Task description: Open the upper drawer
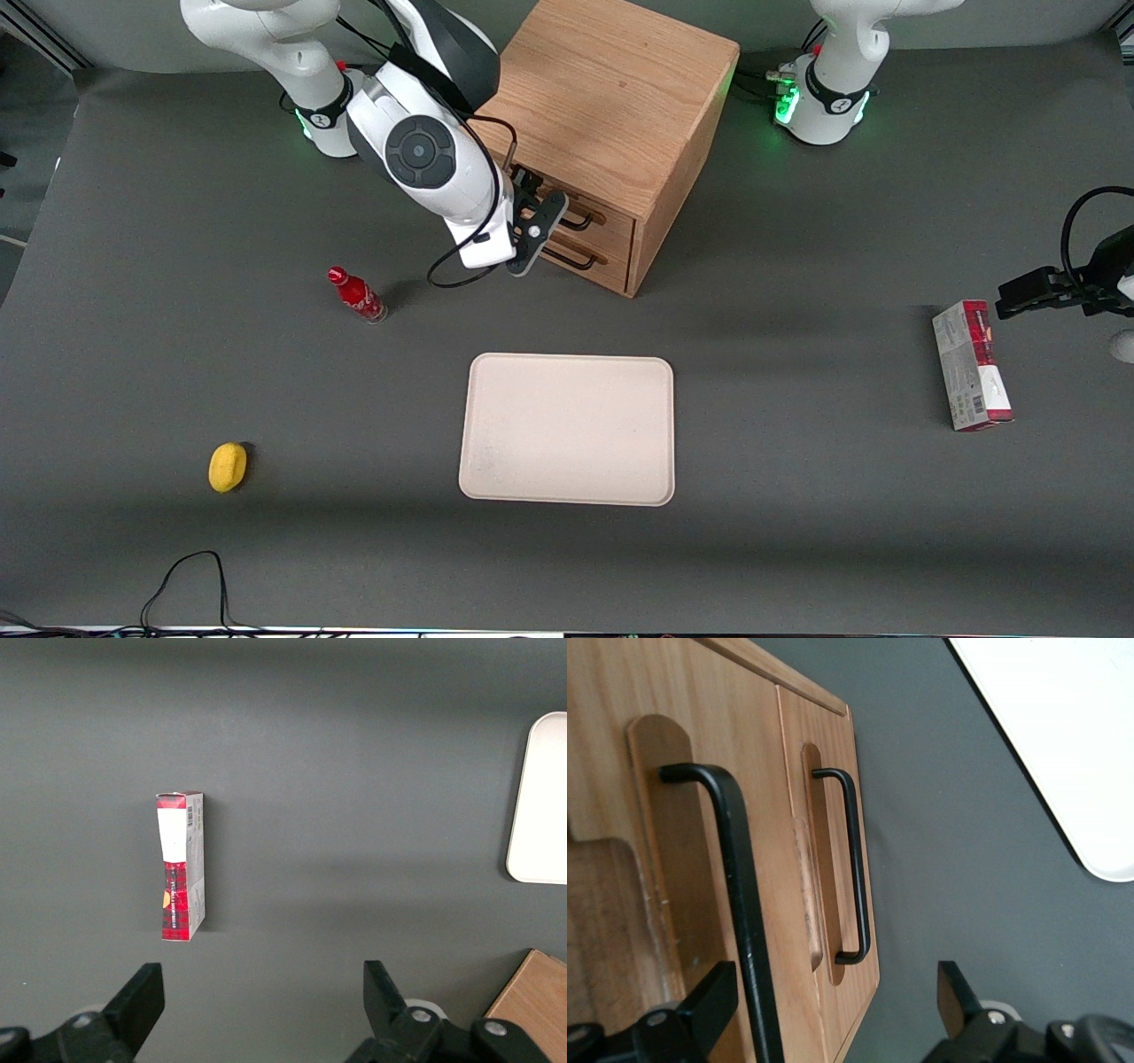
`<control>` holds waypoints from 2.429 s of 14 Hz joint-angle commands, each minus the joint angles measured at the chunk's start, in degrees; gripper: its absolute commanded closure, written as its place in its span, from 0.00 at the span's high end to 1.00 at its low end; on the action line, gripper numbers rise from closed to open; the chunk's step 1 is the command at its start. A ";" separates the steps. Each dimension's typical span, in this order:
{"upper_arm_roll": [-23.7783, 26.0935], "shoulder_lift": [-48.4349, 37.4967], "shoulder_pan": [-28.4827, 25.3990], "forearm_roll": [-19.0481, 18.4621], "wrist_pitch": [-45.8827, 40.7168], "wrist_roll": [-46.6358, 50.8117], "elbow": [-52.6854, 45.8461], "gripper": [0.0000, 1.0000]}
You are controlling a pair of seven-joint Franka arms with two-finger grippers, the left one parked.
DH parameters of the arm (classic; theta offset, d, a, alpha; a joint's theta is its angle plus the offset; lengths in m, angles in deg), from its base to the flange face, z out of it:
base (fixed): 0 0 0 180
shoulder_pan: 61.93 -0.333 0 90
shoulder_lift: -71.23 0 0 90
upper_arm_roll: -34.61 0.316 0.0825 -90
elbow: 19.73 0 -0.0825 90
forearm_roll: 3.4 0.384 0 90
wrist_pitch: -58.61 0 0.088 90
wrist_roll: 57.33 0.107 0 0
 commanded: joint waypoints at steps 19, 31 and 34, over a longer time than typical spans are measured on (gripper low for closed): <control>-7.30 9.19 3.26 -8.28 4.37 -7.71 -10.86 1.00; -13.73 11.49 3.35 -13.37 -7.21 -9.64 -31.05 1.00; -17.67 7.11 3.43 -13.64 -7.76 -9.21 -31.88 1.00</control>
